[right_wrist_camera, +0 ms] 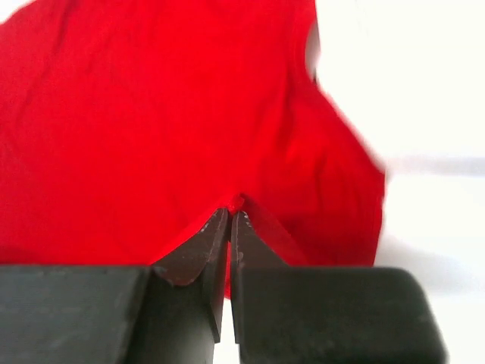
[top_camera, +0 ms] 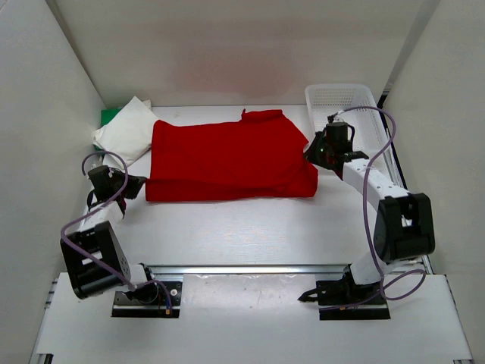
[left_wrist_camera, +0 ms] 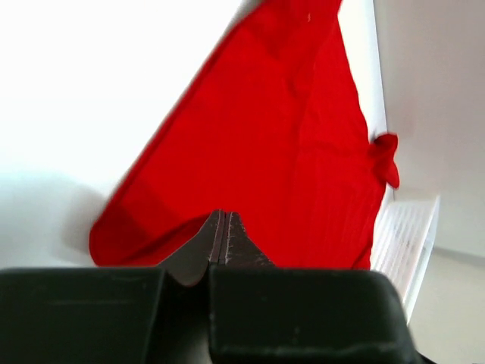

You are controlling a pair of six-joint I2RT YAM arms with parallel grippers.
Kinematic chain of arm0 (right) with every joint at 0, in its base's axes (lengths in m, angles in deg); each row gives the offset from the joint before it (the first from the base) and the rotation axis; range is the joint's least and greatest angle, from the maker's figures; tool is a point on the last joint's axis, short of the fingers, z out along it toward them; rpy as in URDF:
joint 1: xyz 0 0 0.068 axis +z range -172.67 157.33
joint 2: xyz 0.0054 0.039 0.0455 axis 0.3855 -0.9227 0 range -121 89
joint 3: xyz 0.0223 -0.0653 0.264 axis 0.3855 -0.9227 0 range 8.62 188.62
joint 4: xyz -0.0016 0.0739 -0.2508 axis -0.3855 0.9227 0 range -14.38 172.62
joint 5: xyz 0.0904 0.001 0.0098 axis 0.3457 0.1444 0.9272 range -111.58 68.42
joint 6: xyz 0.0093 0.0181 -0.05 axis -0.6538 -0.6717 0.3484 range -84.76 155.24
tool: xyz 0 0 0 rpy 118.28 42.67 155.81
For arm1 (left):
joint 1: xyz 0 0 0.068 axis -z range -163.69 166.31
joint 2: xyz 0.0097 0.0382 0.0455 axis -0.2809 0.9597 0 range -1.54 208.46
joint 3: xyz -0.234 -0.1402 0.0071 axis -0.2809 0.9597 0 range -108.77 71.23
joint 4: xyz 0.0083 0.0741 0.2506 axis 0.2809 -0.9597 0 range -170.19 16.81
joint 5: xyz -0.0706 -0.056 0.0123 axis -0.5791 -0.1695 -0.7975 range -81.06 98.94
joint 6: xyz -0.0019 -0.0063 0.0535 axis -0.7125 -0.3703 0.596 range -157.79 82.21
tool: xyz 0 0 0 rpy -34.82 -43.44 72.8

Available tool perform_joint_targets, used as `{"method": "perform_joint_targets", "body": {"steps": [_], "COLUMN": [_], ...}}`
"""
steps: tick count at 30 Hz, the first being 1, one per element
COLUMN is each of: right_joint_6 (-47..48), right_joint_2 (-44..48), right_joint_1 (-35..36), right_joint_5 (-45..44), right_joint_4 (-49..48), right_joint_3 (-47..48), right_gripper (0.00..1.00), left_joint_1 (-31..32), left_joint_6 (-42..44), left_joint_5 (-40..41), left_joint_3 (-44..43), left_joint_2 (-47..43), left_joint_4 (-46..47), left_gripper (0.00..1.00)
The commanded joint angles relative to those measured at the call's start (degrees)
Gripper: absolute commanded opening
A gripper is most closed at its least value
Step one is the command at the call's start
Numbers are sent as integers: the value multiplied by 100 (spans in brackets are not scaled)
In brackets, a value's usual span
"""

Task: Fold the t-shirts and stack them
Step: Fold the flattened tshirt in 1/3 of the way

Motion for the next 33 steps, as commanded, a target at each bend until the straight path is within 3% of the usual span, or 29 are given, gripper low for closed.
{"method": "perform_joint_targets", "body": {"steps": [1, 11, 13, 14, 15, 16, 17, 18, 21, 23, 25, 27, 31, 33], "right_joint_6": [269, 541, 586, 568, 594, 568, 568, 568, 568, 446, 235, -124, -442, -539], "right_joint_2": [-511, -2014, -2235, -2340, -2411, -2429, -2386, -2290, -1930, -1352, -746, 80, 812, 945], "right_joint_1": [-147, -314, -297, -288, -262, -236, -244, -244, -191, -156, -95, 19, -33, -312], "right_joint_5": [36, 186, 151, 125, 125, 125, 186, 186, 169, 116, 203, 81, 81, 238], "right_joint_4": [-236, 44, 116, 159, 212, 265, 187, 151, 177, 133, -373, -858, -1702, -1870], "right_joint_3": [684, 2493, 2731, 2890, 2926, 2970, 2909, 2926, 2839, 2393, 1594, 209, -1544, -1914], "right_gripper": [1, 0, 0, 0, 6, 11, 22, 32, 39, 36, 12, 0, 0, 4], "left_joint_1": [77, 280, 306, 306, 324, 298, 263, 219, 253, 367, 621, 737, 579, 491], "left_joint_6": [-85, 99, 125, 178, 178, 204, 222, 283, 494, 626, 732, 680, 522, 451], "left_joint_5": [235, 481, 455, 507, 421, 402, 359, 384, 629, 727, 859, 772, 588, 465], "left_joint_3": [-446, -1070, -1176, -1159, -1237, -1246, -1238, -1212, -958, -528, -151, 525, 1292, 1539], "left_joint_2": [398, 1515, 1568, 1559, 1542, 1498, 1402, 1331, 725, 147, -241, -645, -972, -990], "left_joint_4": [320, 347, 356, 312, 294, 259, 215, 180, 14, -66, -145, -137, 4, 100], "left_gripper": [0, 0, 4, 13, 25, 31, 39, 42, 40, 38, 39, 41, 43, 45]}}
